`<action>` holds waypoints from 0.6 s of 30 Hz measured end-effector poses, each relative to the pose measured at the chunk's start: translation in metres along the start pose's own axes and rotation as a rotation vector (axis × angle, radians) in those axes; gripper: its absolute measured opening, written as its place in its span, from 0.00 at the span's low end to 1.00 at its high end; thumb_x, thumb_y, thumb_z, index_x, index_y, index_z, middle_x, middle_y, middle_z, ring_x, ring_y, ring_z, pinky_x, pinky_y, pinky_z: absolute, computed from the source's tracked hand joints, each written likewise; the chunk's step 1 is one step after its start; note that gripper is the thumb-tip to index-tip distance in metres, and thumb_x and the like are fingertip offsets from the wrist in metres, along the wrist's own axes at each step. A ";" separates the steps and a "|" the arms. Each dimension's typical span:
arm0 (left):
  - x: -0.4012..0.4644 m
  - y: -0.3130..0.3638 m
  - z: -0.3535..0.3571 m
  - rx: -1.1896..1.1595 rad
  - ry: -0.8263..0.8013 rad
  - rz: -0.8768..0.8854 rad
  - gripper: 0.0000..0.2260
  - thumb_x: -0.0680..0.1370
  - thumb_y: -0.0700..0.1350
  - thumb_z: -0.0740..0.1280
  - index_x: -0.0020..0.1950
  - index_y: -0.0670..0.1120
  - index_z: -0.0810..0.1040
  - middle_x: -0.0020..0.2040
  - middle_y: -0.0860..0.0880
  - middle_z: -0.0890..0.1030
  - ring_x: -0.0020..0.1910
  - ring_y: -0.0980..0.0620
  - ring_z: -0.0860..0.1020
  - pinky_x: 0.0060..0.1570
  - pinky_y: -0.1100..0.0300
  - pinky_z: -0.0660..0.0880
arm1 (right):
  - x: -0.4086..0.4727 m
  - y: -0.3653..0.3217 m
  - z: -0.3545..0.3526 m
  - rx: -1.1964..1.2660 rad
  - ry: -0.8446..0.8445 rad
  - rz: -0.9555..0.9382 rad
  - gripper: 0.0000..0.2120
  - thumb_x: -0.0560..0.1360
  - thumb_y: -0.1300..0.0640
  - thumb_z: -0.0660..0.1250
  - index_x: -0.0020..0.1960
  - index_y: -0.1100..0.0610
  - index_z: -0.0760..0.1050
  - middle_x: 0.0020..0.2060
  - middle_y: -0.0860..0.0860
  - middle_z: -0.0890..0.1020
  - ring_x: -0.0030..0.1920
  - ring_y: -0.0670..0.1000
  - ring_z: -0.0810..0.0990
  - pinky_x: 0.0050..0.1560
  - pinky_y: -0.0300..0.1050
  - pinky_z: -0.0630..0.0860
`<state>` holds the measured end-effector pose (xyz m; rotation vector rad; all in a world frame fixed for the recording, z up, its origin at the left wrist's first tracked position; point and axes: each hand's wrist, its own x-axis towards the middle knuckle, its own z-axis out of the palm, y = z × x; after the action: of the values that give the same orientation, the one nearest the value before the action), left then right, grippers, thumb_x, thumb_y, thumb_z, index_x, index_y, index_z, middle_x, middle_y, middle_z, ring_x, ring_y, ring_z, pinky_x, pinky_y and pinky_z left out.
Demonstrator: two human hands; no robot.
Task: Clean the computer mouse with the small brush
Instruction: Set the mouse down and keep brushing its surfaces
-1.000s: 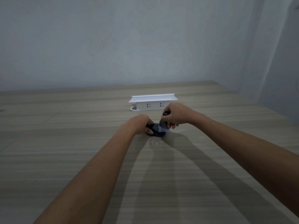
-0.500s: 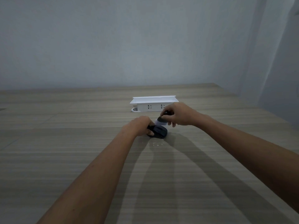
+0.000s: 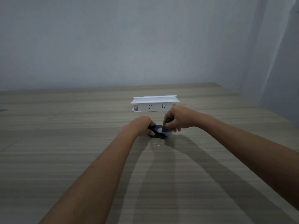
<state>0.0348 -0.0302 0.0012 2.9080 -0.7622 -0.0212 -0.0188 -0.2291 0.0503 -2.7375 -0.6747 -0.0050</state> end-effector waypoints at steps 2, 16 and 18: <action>0.000 0.000 0.000 0.004 0.005 -0.008 0.17 0.75 0.48 0.72 0.63 0.48 0.80 0.49 0.47 0.77 0.50 0.45 0.77 0.52 0.52 0.74 | -0.003 0.002 -0.006 -0.046 0.003 0.036 0.03 0.71 0.58 0.71 0.41 0.57 0.83 0.25 0.46 0.80 0.23 0.45 0.79 0.34 0.45 0.81; -0.003 0.002 0.000 0.005 -0.002 -0.010 0.16 0.76 0.48 0.72 0.63 0.47 0.80 0.53 0.45 0.79 0.53 0.44 0.78 0.53 0.50 0.74 | -0.002 0.021 -0.002 0.032 0.096 0.148 0.10 0.73 0.58 0.68 0.38 0.64 0.83 0.20 0.46 0.80 0.20 0.42 0.77 0.30 0.35 0.73; -0.003 0.003 0.000 0.009 -0.004 -0.007 0.16 0.76 0.47 0.71 0.63 0.46 0.80 0.53 0.44 0.79 0.52 0.44 0.78 0.52 0.51 0.73 | -0.003 0.020 -0.001 0.159 0.148 0.162 0.10 0.74 0.59 0.67 0.39 0.63 0.83 0.24 0.48 0.82 0.22 0.45 0.79 0.27 0.35 0.72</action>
<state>0.0313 -0.0311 0.0015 2.9199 -0.7544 -0.0239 -0.0122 -0.2473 0.0445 -2.5988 -0.3939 -0.1113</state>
